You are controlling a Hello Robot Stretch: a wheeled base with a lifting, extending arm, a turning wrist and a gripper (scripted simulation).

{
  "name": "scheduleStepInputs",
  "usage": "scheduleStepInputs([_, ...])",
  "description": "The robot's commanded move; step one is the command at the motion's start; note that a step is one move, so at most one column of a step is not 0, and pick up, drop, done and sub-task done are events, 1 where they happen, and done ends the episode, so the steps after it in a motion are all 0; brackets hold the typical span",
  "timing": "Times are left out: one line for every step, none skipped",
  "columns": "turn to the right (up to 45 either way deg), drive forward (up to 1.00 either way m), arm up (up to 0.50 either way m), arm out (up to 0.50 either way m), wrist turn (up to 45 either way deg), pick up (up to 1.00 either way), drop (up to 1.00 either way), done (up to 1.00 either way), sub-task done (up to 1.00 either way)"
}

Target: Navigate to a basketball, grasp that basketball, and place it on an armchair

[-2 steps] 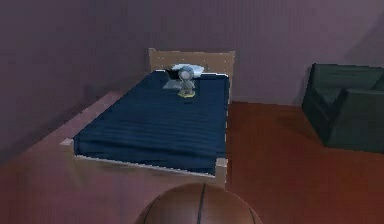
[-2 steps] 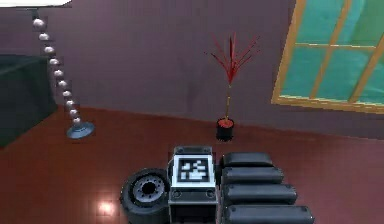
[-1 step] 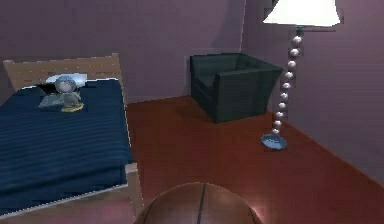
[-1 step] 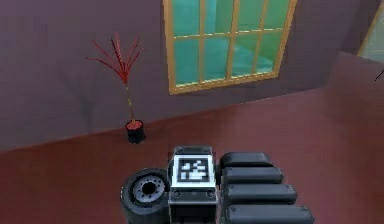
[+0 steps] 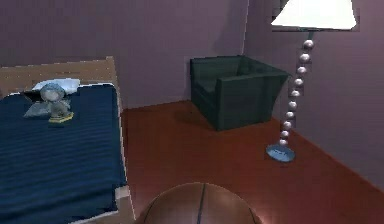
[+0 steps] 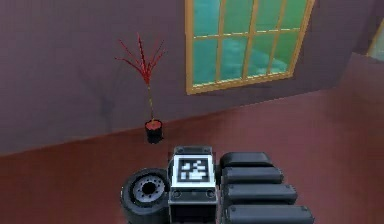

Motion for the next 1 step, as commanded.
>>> scheduleStepInputs([18.0,0.00,0.00,0.00,0.0,0.00,0.00,0.00,0.00])
